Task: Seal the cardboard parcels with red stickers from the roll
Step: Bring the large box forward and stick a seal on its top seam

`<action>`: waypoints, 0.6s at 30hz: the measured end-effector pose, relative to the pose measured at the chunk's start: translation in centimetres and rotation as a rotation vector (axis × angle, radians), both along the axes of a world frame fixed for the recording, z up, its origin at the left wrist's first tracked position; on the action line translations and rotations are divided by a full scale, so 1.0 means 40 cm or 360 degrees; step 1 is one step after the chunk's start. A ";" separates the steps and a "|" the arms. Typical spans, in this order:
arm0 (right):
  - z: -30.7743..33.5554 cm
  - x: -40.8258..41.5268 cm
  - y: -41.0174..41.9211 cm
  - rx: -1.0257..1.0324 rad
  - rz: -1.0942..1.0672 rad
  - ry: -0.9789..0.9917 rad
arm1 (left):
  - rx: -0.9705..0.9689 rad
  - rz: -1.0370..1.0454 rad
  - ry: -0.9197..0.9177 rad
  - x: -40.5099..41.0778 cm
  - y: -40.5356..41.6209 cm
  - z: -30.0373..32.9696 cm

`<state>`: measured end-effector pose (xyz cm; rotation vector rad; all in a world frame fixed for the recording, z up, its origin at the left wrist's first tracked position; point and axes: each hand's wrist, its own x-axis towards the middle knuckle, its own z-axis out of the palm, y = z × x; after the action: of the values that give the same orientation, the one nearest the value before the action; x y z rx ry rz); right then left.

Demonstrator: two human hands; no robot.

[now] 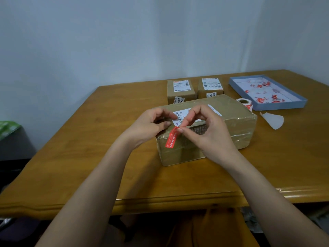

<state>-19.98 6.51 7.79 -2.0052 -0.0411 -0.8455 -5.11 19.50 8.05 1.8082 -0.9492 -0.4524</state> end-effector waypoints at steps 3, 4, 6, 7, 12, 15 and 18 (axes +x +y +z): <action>0.002 -0.007 -0.004 -0.0017 0.0030 0.0001 | -0.0014 -0.0012 0.0026 0.001 -0.001 0.001; 0.002 -0.010 -0.004 -0.0021 0.0046 0.0005 | -0.0006 -0.0010 0.0025 0.001 -0.002 0.001; 0.000 -0.016 -0.004 -0.0043 0.0076 0.0010 | 0.0012 -0.0001 0.0019 0.002 -0.002 0.004; 0.000 -0.018 -0.004 -0.0059 0.0089 0.0013 | 0.0014 0.0000 0.0021 0.001 -0.002 0.005; 0.001 -0.032 -0.001 -0.0084 0.0161 -0.0029 | 0.0006 0.0013 0.0006 -0.002 -0.004 0.005; -0.002 -0.042 -0.003 -0.0102 0.0171 -0.0046 | 0.0012 0.0030 0.0010 -0.003 -0.006 0.004; -0.007 -0.050 -0.003 -0.0089 0.0191 -0.0041 | 0.0027 0.0050 0.0005 -0.005 -0.007 0.004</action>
<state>-22.00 6.37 7.50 -2.0224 -0.1998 -0.8008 -5.32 19.22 8.19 1.8346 -0.9164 -0.4447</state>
